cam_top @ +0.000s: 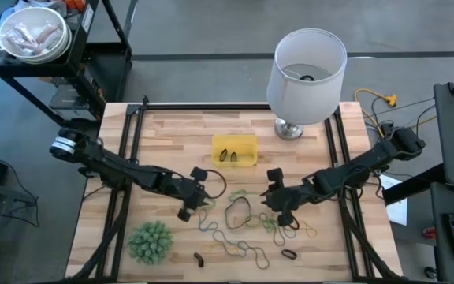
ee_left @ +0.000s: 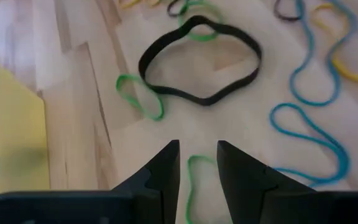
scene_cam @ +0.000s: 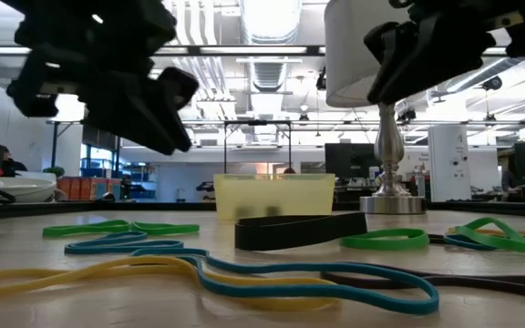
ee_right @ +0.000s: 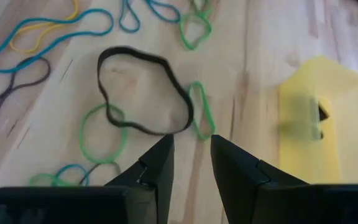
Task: Pick and place rubber bands into bin
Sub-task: Put the green rubber band into the yellow bin
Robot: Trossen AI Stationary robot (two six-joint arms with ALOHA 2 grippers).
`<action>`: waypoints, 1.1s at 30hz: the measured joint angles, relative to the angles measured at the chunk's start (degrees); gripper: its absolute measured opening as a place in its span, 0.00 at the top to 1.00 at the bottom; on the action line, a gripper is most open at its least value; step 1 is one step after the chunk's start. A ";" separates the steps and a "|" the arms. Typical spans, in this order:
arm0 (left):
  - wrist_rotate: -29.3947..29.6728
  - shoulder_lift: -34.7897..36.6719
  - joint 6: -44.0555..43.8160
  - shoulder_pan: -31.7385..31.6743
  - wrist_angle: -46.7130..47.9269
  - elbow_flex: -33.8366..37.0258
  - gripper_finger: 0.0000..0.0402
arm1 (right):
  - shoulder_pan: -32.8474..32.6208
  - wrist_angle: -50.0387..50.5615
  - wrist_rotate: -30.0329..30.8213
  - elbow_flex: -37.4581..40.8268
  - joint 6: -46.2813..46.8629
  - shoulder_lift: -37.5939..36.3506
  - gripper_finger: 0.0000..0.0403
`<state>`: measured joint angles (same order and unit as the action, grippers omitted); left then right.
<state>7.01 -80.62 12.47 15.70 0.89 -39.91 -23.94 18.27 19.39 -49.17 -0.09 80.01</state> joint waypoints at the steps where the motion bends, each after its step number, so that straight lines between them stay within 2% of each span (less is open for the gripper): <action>1: 1.15 -0.77 -0.70 -0.08 1.40 -0.79 0.77 | -0.16 -0.41 0.05 -0.02 0.21 0.23 0.76; 6: 3.84 -5.63 -6.85 -1.46 10.71 -6.01 0.77 | -0.49 -0.28 0.05 0.09 0.25 0.66 0.78; 14: 3.79 -11.81 -12.36 -3.48 18.91 -10.96 0.77 | -0.49 -0.03 0.03 0.11 1.60 0.63 0.81; 25: -0.93 -12.06 -18.14 -5.34 20.73 -10.31 0.77 | -0.49 -0.05 0.01 0.22 1.65 0.63 0.80; 33: -1.55 -12.08 -19.06 -5.48 20.44 -10.30 0.77 | -0.49 -0.05 0.01 0.22 2.06 0.63 0.82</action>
<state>5.46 -92.70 -6.60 10.22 21.34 -50.20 -24.43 18.22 19.40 -48.95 1.98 80.64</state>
